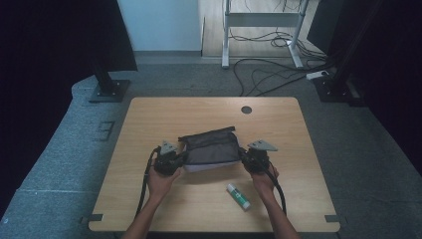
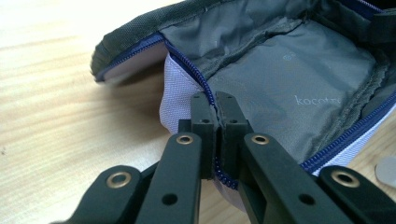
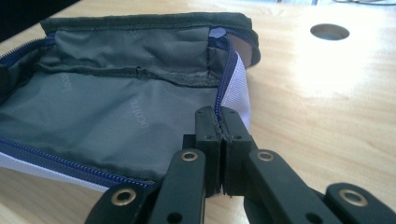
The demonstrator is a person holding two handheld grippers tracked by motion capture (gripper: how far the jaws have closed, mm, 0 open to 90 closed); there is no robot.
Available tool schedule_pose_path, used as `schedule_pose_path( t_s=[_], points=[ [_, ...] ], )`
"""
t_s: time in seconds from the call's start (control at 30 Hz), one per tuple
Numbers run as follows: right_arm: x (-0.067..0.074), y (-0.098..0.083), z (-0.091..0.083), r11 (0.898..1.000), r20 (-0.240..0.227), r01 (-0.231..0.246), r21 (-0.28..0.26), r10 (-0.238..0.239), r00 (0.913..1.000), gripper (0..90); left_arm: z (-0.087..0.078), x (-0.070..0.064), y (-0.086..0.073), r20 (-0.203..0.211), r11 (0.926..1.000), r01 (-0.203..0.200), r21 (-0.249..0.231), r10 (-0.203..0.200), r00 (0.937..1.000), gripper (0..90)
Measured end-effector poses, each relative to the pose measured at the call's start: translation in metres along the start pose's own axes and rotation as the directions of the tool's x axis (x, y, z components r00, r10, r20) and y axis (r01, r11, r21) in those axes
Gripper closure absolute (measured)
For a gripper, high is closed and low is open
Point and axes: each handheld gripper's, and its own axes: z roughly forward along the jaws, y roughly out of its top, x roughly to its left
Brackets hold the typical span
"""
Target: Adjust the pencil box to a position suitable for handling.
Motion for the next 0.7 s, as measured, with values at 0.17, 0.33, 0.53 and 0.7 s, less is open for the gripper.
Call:
schedule_pose_path(
  t_s=[0.17,0.33,0.53,0.7],
  points=[
    [-0.003,-0.013,0.006,0.999,0.001,-0.005,0.047,0.005,1.0000,86.5,0.009,0.000,-0.012,0.006,0.9995,0.007,0.031,-0.007,1.0000,87.6],
    [-0.004,-0.021,0.015,0.995,0.000,-0.007,0.102,0.007,1.0000,86.1,0.018,0.003,-0.021,0.009,0.9974,0.029,0.065,-0.030,0.9995,85.5],
    [-0.004,-0.023,0.021,0.993,0.008,-0.006,0.121,0.005,1.0000,83.7,0.023,0.002,-0.028,0.001,0.9972,0.030,0.069,-0.030,0.9995,80.6],
    [-0.004,-0.024,0.022,0.993,0.002,-0.011,0.119,0.011,0.9999,76.1,0.023,0.001,-0.028,-0.005,0.9976,0.043,0.055,-0.042,0.9991,68.0]
  ],
)
